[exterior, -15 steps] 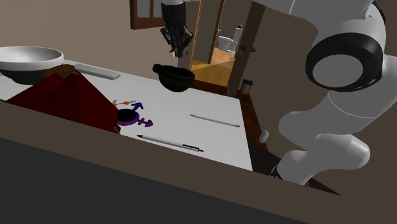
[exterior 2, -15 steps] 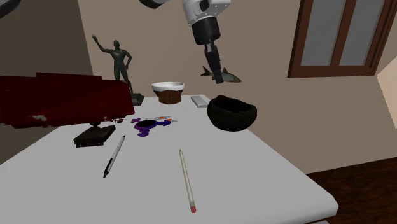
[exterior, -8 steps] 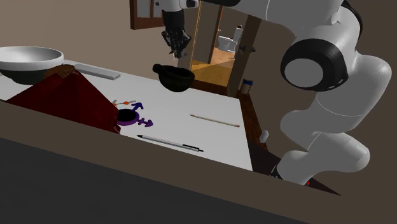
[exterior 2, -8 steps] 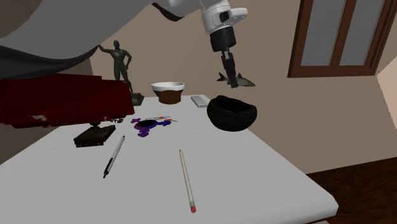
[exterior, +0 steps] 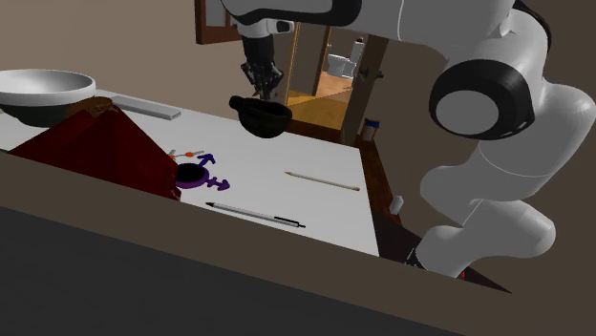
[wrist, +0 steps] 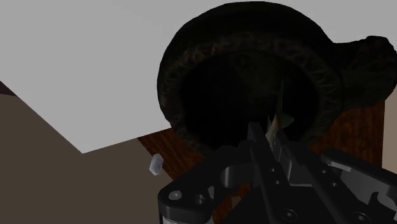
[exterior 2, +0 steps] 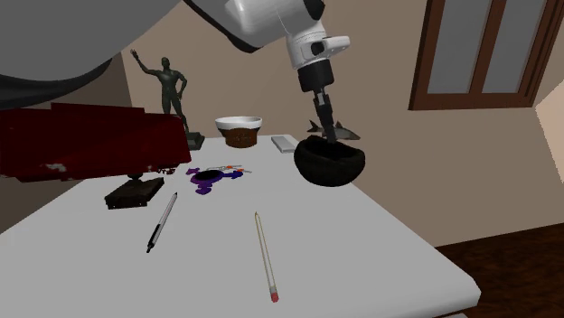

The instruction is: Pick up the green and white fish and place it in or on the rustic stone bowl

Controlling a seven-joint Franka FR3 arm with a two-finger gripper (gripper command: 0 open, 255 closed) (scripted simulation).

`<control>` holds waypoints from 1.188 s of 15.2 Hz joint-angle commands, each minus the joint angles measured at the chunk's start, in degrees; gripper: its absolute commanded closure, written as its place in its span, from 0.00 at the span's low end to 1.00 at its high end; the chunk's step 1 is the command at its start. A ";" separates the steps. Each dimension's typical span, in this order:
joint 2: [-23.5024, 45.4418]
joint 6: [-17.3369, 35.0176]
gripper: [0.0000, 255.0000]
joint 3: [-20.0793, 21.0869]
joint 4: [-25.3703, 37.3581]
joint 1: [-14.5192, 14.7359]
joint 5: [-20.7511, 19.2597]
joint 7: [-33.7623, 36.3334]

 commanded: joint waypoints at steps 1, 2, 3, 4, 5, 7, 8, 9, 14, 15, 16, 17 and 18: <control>-0.04 0.67 1.00 -0.02 -0.74 0.26 0.04 0.09; -0.04 0.67 1.00 -0.02 -0.73 0.25 0.05 0.09; -0.05 0.67 1.00 -0.02 -0.73 0.25 0.05 0.09; -0.05 0.67 1.00 -0.01 -0.73 0.25 0.05 0.09; -0.05 0.67 1.00 -0.01 -0.73 0.25 0.05 0.09; -0.05 0.66 1.00 -0.01 -0.72 0.24 0.05 0.09; -0.05 0.66 1.00 -0.01 -0.72 0.24 0.05 0.09; -0.05 0.66 0.00 -0.01 -0.72 0.24 0.05 0.09; -0.05 0.66 0.00 -0.01 -0.72 0.24 0.05 0.09; -0.28 -1.48 0.00 0.45 1.93 -0.79 0.22 0.08; -0.60 -3.69 0.00 1.02 4.77 -2.05 0.48 0.04; -1.01 -5.99 0.00 1.69 7.83 -3.52 0.85 -0.03; -1.42 -7.88 0.00 2.28 10.41 -4.85 1.21 -0.11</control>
